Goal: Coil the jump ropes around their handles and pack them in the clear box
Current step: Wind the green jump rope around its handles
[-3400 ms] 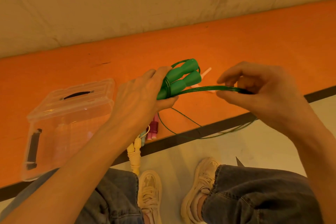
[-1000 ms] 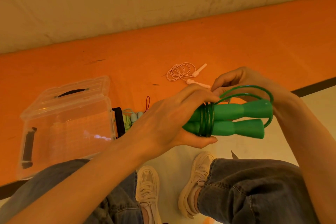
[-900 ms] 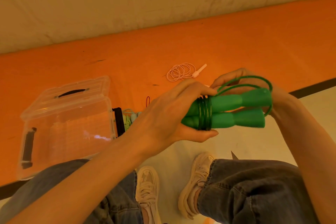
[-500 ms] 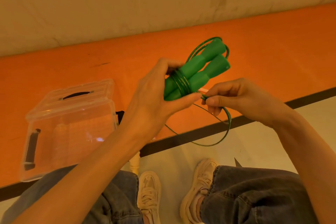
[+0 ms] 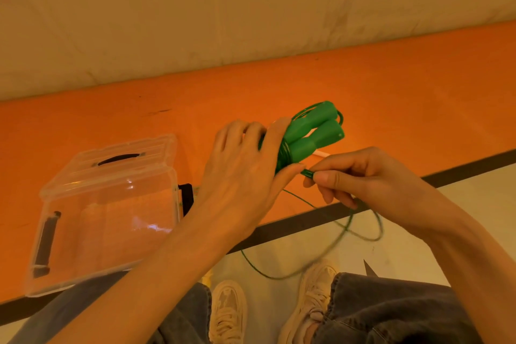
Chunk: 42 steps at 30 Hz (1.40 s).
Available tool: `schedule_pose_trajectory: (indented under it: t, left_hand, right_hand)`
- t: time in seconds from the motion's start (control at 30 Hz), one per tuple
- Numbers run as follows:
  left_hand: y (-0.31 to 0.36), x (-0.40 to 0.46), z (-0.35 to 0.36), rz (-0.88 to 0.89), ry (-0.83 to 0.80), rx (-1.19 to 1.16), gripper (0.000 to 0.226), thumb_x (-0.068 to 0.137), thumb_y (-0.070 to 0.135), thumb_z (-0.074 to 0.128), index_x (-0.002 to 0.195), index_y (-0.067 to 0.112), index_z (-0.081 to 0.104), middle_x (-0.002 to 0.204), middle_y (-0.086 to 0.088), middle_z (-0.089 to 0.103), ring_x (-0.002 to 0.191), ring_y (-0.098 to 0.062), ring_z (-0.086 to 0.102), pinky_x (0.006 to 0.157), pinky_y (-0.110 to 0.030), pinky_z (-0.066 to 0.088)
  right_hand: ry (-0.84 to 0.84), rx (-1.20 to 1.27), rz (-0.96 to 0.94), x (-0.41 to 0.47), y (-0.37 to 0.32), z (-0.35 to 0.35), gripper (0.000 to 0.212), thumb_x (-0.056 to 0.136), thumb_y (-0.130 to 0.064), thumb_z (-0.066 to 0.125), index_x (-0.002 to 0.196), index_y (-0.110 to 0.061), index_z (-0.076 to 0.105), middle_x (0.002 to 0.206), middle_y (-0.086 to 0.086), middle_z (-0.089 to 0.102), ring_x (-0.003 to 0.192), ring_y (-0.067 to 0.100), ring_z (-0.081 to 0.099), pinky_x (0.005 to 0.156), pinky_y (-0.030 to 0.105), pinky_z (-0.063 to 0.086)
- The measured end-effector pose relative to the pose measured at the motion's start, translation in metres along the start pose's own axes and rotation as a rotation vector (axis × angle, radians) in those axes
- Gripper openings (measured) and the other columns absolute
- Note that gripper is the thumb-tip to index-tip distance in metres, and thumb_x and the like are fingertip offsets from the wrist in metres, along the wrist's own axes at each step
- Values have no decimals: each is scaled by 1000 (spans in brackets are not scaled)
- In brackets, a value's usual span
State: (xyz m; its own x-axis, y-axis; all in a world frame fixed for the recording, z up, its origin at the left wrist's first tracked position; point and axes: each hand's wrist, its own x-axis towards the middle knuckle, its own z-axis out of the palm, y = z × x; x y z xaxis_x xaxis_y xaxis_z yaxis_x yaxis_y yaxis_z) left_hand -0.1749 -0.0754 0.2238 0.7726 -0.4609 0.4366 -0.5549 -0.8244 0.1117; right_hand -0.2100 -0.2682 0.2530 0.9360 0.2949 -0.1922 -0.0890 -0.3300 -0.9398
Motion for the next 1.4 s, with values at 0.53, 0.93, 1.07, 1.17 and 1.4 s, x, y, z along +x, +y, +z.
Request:
schedule_pose_trajectory:
  t: [0.53, 0.93, 1.07, 1.17, 1.4]
  left_hand:
    - [-3, -9, 2, 54, -60, 51, 82, 81, 76, 20, 135, 23, 51, 100, 10, 61, 58, -6, 61, 55, -35, 51]
    - [-20, -12, 8, 72, -112, 73, 83, 75, 72, 26, 129, 17, 57, 97, -2, 60, 52, -17, 58, 53, -41, 55]
    - [-11, -12, 8, 52, -71, 125, 78, 73, 64, 27, 124, 17, 61, 97, 1, 63, 49, -12, 58, 52, -38, 53]
    - [-14, -11, 7, -7, -85, 72, 73, 76, 61, 32, 129, 16, 55, 100, 2, 62, 57, -15, 61, 54, -38, 54]
    - [-24, -10, 3, -57, -102, 76, 67, 75, 57, 50, 126, 15, 57, 95, -2, 62, 60, -23, 54, 39, -28, 40]
  right_hand:
    - [-38, 43, 117, -7, -9, 5, 34, 93, -16, 54, 65, -24, 70, 51, -7, 56, 44, 9, 45, 51, 17, 41]
    - [-41, -8, 157, -5, -9, 21, 26, 89, -24, 61, 82, -1, 72, 66, 28, 62, 43, 18, 45, 67, 41, 43]
    - [-100, 156, 157, -6, -10, 24, 30, 84, -27, 59, 84, 1, 71, 56, 3, 59, 40, 11, 42, 71, 39, 39]
    - [-101, 186, 171, -5, -12, 24, 26, 80, -30, 61, 84, -8, 75, 57, 2, 59, 40, 11, 42, 66, 36, 38]
    - [118, -188, 107, -7, -14, 20, 26, 73, -22, 79, 94, -32, 67, 70, -7, 63, 45, 14, 58, 49, 22, 50]
